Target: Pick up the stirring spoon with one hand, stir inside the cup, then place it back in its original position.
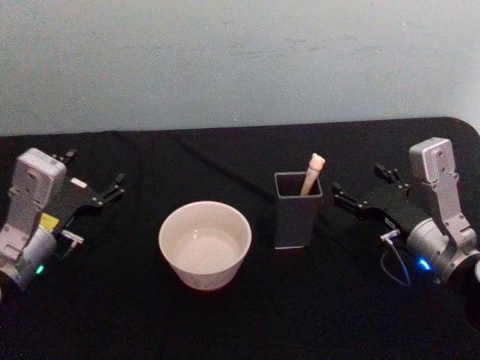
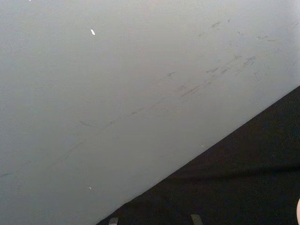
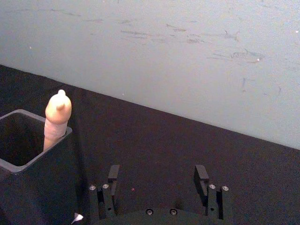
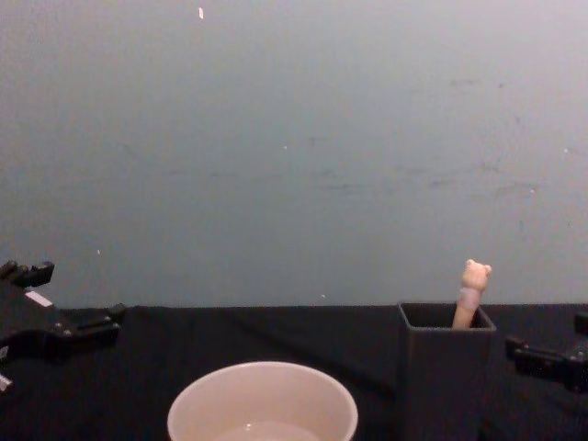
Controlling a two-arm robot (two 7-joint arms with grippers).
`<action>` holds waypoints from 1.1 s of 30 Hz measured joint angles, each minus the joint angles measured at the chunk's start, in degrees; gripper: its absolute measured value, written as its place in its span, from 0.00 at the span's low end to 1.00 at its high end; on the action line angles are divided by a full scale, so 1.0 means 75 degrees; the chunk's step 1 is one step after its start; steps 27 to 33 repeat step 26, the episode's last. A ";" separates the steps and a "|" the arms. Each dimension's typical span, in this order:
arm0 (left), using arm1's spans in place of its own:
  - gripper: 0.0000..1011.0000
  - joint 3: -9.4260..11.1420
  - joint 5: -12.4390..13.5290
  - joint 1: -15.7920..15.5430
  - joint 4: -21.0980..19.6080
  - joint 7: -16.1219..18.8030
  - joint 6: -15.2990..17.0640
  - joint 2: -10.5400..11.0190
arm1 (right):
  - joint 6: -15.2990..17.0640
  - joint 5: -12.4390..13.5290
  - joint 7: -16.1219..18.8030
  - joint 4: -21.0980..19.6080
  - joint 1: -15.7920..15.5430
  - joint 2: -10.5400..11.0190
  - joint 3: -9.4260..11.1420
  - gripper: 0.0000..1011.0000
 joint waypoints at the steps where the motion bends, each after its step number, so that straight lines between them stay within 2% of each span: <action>1: 0.99 0.0000 0.0000 0.0000 0.0000 0.0000 0.0000 0.0000 | 0.0000 0.0000 0.0000 -0.0001 0.0000 0.0000 0.0000 0.99; 33: 0.99 0.0000 0.0000 0.0000 0.0000 0.0000 0.0000 0.0000 | 0.0000 0.0006 0.0000 -0.0005 0.0000 0.0000 0.0000 0.99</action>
